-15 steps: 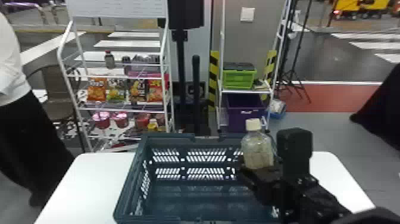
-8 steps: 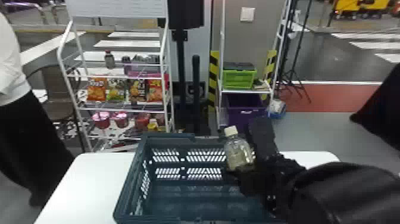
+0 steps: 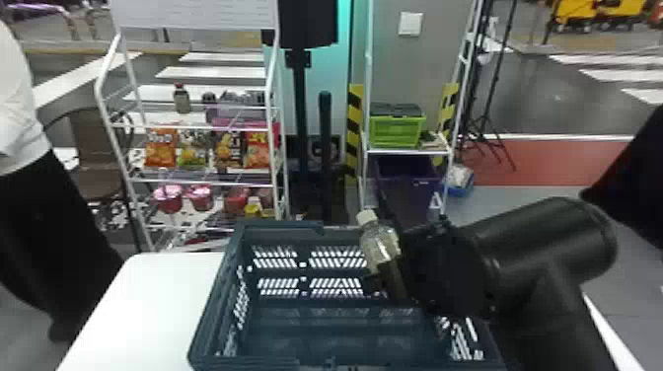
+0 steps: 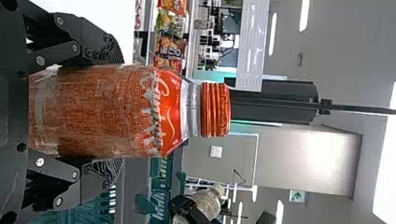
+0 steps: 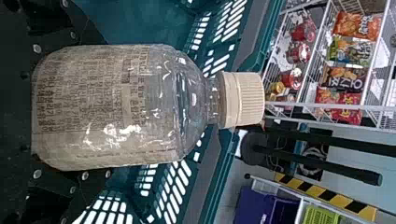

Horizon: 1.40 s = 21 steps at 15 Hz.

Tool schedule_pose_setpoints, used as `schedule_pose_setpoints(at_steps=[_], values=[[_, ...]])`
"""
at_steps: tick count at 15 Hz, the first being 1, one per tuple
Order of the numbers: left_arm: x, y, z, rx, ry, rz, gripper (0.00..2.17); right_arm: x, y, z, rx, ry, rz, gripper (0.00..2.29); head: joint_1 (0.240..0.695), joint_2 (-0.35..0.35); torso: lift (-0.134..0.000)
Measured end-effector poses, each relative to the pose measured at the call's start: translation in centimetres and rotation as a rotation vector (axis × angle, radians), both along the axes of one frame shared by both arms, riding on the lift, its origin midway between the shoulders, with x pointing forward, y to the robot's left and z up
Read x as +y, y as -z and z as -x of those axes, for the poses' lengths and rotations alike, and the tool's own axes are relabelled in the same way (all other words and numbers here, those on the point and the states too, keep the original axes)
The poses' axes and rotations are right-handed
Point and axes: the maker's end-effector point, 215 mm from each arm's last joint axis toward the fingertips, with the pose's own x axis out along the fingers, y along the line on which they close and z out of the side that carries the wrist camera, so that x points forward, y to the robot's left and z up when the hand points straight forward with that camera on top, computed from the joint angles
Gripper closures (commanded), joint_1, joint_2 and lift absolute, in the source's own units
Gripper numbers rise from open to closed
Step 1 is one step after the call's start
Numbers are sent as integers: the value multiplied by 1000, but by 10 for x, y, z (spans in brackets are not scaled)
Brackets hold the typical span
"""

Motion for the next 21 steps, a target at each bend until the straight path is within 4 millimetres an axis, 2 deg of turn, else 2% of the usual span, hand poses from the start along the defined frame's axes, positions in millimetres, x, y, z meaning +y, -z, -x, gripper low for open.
schedule_pose_setpoints(at_steps=[4, 8, 12, 13, 14, 16, 17, 18, 21], values=[[1, 1, -1, 0, -2, 0, 2142, -4, 14, -6, 39, 2, 40, 1946, 499, 0, 0], [3, 1, -3, -1, -4, 1, 2142, 3, 39, 8, 86, -23, 74, 1946, 499, 0, 0], [3, 2, -3, 0, -4, 1, 2142, -3, 63, 16, 139, -18, 106, 1895, 499, 0, 0], [4, 1, -3, -1, -4, 1, 2142, -6, 67, 16, 149, -14, 113, 1794, 499, 0, 0], [4, 0, -4, -3, -5, 1, 2142, -8, 70, 15, 158, -11, 119, 1585, 499, 0, 0], [5, 0, -4, -3, -6, 1, 2142, -10, 73, 15, 167, -9, 122, 741, 499, 0, 0], [5, 0, -4, -2, -6, 1, 2142, -9, 73, 16, 170, -10, 119, 238, 499, 0, 0], [5, 1, -3, 0, -7, 1, 2142, -8, 72, 15, 170, -11, 114, 2, 499, 0, 0], [5, 1, -2, 0, -8, 2, 2142, -7, 70, 14, 168, -11, 107, 22, 499, 0, 0]])
